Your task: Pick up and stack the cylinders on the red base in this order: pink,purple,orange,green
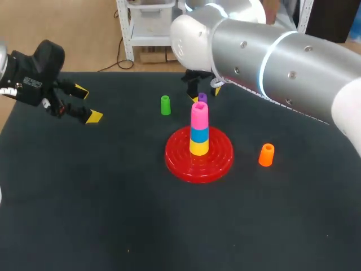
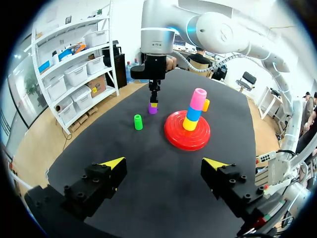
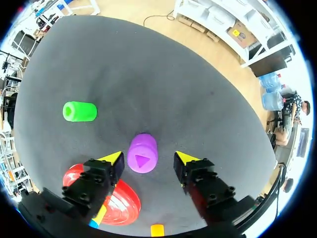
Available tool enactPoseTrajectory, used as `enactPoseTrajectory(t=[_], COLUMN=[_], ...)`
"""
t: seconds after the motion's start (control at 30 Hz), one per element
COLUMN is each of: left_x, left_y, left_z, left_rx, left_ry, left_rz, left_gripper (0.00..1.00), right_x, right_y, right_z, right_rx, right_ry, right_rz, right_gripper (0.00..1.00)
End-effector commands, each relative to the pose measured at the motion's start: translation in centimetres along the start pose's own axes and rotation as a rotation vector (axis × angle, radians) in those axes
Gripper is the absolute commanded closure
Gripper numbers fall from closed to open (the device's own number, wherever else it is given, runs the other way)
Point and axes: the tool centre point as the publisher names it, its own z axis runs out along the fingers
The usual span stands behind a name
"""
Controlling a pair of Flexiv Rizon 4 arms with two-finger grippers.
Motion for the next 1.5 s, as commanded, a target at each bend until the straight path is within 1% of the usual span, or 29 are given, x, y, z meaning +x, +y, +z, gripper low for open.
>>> enactPoseTrajectory(t=[0.03, 0.37, 0.5, 0.53, 0.6, 0.63, 0.67, 0.7, 0.8, 0.9, 0.93, 1.07, 1.17, 1.23, 1.5], left_x=[0.2, 0.2, 0.2, 0.2, 0.2, 0.2, 0.2, 0.2, 0.2, 0.2, 0.2, 0.2, 0.2, 0.2, 0.2], left_y=[0.0, 0.0, 0.0, 0.0, 0.0, 0.0, 0.0, 0.0, 0.0, 0.0, 0.0, 0.0, 0.0, 0.0, 0.0], left_z=[0.0, 0.0, 0.0, 0.0, 0.0, 0.0, 0.0, 0.0, 0.0, 0.0, 0.0, 0.0, 0.0, 0.0, 0.0], left_rx=[0.001, 0.001, 0.001, 0.001, 0.001, 0.001, 0.001, 0.001, 0.001, 0.001, 0.001, 0.001, 0.001, 0.001, 0.001], left_ry=[-0.007, -0.007, -0.007, -0.007, -0.007, -0.007, -0.007, -0.007, -0.007, -0.007, -0.007, -0.007, -0.007, -0.007, -0.007], left_rz=[0.003, 0.003, 0.003, 0.003, 0.003, 0.003, 0.003, 0.003, 0.003, 0.003, 0.003, 0.003, 0.003, 0.003, 0.003], left_gripper=[0.00, 0.00, 0.00, 0.00, 0.00, 0.00, 0.00, 0.00, 0.00, 0.00, 0.00, 0.00, 0.00, 0.00, 0.00], right_x=[0.5, 0.3, 0.1, 0.1, 0.1, 0.1, 0.1, 0.1, 0.5, 1.1, 1.3, 2.8, 4.4, 5.6, 11.1], right_y=[0.4, 0.7, 0.7, 0.7, 0.7, 0.7, 0.6, 0.6, 0.4, 0.5, 0.6, 0.9, 1.6, 2.3, 4.8], right_z=[0.1, 0.3, 0.4, 0.4, 0.4, 0.4, 0.2, 0.0, -1.5, -4.4, -5.2, -9.9, -12.8, -14.2, -17.3], right_rx=[0.005, 0.008, 0.011, 0.012, 0.013, 0.014, 0.015, 0.016, 0.015, 0.022, 0.024, 0.019, 0.015, 0.016, -0.004], right_ry=[-0.012, -0.011, -0.010, -0.010, -0.010, -0.012, -0.014, -0.019, -0.045, -0.057, -0.069, -0.126, -0.165, -0.176, -0.197], right_rz=[-0.003, -0.008, -0.007, -0.006, -0.004, -0.002, -0.001, 0.002, 0.002, -0.030, -0.038, -0.078, -0.130, -0.171, -0.325], right_gripper=[0.42, 0.48, 0.56, 0.66, 0.78, 0.87, 0.95, 1.00, 1.00, 1.00, 1.00, 1.00, 1.00, 1.00, 1.00])
